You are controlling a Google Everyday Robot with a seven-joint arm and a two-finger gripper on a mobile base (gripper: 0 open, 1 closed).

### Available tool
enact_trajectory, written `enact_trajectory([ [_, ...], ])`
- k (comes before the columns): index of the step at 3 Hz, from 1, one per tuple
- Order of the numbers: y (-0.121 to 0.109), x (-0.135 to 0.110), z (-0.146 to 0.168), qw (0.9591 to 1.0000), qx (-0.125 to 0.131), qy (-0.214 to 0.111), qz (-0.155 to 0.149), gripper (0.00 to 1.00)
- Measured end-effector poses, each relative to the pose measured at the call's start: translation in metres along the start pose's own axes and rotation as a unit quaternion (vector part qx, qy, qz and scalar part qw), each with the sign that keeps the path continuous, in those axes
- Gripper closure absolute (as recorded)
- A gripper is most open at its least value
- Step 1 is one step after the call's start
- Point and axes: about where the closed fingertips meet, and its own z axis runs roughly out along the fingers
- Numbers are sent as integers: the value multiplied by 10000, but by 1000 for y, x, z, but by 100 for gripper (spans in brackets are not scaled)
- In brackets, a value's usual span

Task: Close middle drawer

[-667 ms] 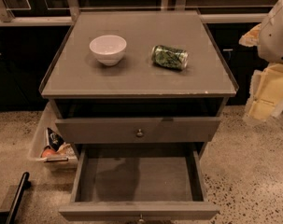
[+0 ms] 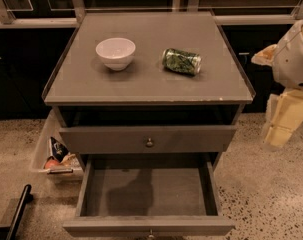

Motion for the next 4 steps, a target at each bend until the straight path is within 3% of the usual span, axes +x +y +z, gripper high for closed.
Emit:
enact_trajectory([
  [2,43,20,59,9994,-255,-140,-175,0],
  [3,63,32,87,9992,-344,-95,-201,11],
  [4,82,48,114,9989,-445,26,-110,29],
])
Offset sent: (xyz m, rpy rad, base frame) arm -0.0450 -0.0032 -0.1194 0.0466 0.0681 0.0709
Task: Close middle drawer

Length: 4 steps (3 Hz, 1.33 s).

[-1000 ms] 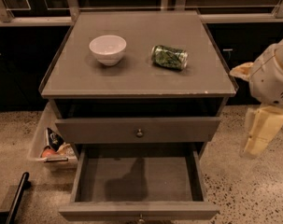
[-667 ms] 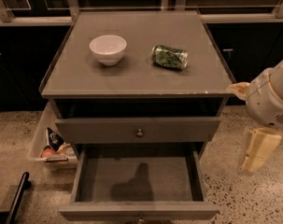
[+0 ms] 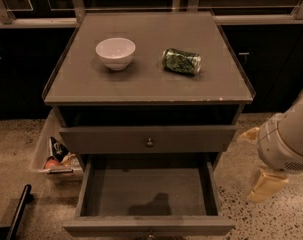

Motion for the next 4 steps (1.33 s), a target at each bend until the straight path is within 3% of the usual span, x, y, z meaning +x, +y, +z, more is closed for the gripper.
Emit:
enact_trajectory([
  [1,13,15,27,9998,-111,-80,121,52],
  [3,14,14,30,9998,-72,-80,136,98],
  [4,26,25,75,9977,-200,-488,434,100],
])
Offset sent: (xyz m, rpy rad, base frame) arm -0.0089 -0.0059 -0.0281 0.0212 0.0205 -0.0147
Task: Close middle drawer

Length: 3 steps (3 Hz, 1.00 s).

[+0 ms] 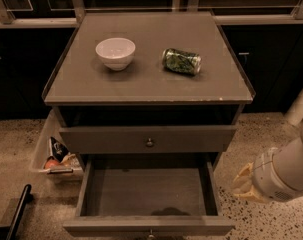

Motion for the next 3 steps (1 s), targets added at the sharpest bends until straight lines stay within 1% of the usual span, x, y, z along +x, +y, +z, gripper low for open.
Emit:
enact_trajectory([
  [1,-5,11,52,9985,71,-460,301,100],
  [2,-5,25,123,9948,100,-918,440,100],
  [3,-5,25,123,9948,100,-918,440,100],
])
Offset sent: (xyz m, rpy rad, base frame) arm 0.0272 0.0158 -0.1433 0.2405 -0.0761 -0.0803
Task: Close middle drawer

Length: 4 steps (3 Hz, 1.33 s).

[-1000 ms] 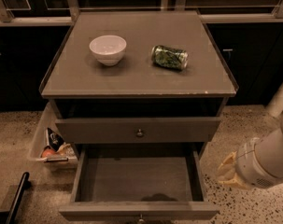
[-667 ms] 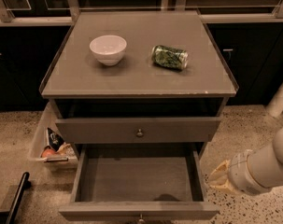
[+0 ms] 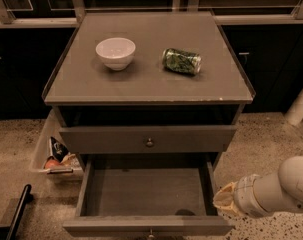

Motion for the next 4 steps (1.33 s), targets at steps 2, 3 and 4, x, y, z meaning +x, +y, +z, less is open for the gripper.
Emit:
enact_trajectory([
  [2,9,19,40,10000,31,-81,10,100],
  [3,19,29,62,9997,47,-216,-121,100],
  [4,31,38,84,9992,-47,-323,-247,100],
])
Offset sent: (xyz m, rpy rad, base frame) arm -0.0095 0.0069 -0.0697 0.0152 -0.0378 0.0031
